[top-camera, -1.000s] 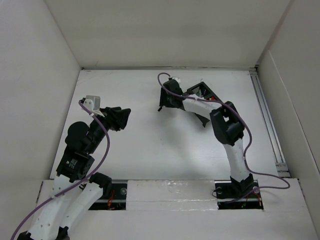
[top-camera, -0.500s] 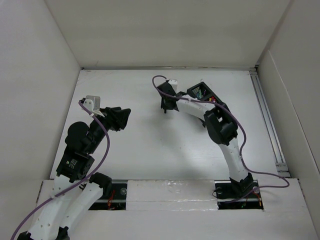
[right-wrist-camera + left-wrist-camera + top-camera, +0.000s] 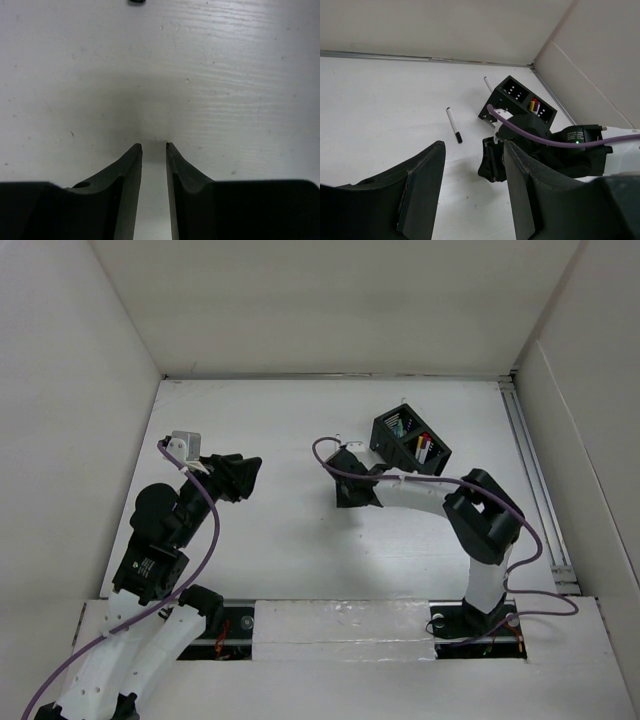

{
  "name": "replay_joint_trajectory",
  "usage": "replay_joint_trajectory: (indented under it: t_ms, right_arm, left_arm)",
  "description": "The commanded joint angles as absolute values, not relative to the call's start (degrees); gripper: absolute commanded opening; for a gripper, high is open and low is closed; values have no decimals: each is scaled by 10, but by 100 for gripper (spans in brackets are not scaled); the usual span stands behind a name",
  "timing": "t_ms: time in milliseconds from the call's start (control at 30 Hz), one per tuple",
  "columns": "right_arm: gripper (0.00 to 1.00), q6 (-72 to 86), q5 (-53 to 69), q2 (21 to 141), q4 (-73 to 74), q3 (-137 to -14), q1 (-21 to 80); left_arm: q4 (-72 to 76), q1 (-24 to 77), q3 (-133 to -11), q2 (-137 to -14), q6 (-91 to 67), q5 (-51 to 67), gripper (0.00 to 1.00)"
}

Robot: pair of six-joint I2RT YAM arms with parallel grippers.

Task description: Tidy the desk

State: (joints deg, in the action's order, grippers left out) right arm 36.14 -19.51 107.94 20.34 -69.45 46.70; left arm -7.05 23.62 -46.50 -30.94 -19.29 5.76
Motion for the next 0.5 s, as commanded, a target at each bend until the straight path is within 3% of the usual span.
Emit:
replay_joint_trajectory:
  t_ms: [0,33,267,467]
  right_arm:
    - [33,369,-199,1055,174,-689,454]
    - [37,368,-199,1059,174,-693,454]
    - [43,344,-193,1103,146,-789,392]
    - [47,300,-166,1246,235,-992,353]
  left_arm:
    - [-42,234,-463,-305,-185,65,46]
    - [-42,234,-462,-303,-185,64,46]
    - [-42,234,-462,-302,-185,63,46]
    - [-42,234,-462,-301,-185,62,46]
